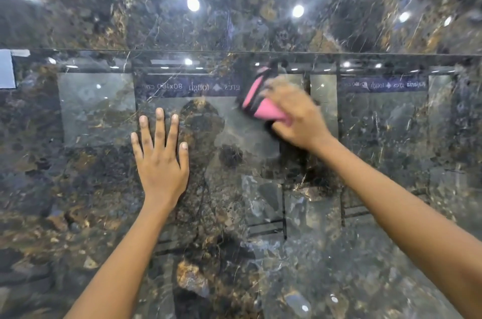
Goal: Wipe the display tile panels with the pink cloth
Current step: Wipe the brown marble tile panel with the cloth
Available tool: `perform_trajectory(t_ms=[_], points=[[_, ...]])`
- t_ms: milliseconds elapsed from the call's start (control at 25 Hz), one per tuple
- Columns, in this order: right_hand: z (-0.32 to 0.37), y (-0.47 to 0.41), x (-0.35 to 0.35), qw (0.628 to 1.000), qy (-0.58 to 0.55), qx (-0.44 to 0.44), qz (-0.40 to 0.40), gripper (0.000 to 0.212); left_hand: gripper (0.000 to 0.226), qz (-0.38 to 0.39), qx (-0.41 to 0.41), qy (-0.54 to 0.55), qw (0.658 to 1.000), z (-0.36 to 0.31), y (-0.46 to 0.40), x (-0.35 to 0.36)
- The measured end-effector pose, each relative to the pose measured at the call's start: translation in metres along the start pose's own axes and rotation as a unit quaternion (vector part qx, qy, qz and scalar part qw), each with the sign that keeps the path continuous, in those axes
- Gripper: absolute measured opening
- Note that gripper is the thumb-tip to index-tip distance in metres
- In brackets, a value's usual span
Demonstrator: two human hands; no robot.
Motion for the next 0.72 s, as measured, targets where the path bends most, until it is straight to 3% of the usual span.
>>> perform_trajectory(t_ms=[80,120,160,200,280,360,400,440,480,560,640,680,720], points=[[-0.064,0.026,-0.048,0.949,0.010,0.267,-0.166,0.063,0.056,0.007,-0.010,-0.004,1.000,0.000,0.001,0.000],[-0.070,0.044,-0.050,0.927,0.010,0.319,-0.198,0.065,0.056,0.010,-0.016,-0.006,1.000,0.000,0.001,0.000],[-0.056,0.059,-0.038,0.932,0.001,0.308,-0.191,0.066,0.056,0.013,-0.017,-0.005,1.000,-0.001,0.001,0.001],[-0.027,0.074,-0.015,0.958,-0.019,0.251,-0.140,0.067,0.056,0.017,-0.016,-0.002,1.000,-0.002,0.000,0.001],[0.060,0.125,0.045,0.998,-0.020,0.010,0.065,0.067,0.056,0.023,-0.009,0.000,1.000,-0.003,-0.006,0.001],[0.124,0.194,0.082,0.934,0.026,-0.238,0.265,0.067,0.055,0.030,-0.021,0.004,0.999,-0.002,-0.003,-0.002],[0.125,0.206,0.083,0.912,0.027,-0.282,0.296,0.067,0.055,0.032,-0.033,0.017,0.999,-0.003,0.004,-0.004],[0.112,0.197,0.075,0.921,0.019,-0.271,0.278,0.065,0.054,0.033,-0.045,0.033,0.998,-0.008,0.015,-0.005],[0.087,0.173,0.060,0.953,0.013,-0.207,0.220,0.062,0.054,0.035,-0.052,0.050,0.997,-0.016,0.032,-0.005],[0.016,0.126,0.012,0.999,0.012,0.016,0.040,0.064,0.053,0.053,-0.052,0.066,0.995,-0.041,0.078,-0.002],[-0.038,0.123,-0.029,0.954,0.007,0.263,-0.142,0.069,0.055,0.076,-0.057,0.064,0.993,-0.058,0.129,0.006],[-0.042,0.141,-0.029,0.922,-0.003,0.338,-0.190,0.071,0.056,0.085,-0.051,0.052,0.994,-0.062,0.152,0.012],[-0.030,0.159,-0.018,0.916,-0.007,0.349,-0.196,0.073,0.056,0.093,-0.039,0.037,0.994,-0.064,0.172,0.019]])
Point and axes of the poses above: each hand's wrist, its own y-axis away from the middle knuckle, its own x-axis out of the palm, z = x × y, the point moved 8 cm from there along -y, towards the middle knuckle, and after that the axes turned 10 degrees about -y, right-handed, at the moved point
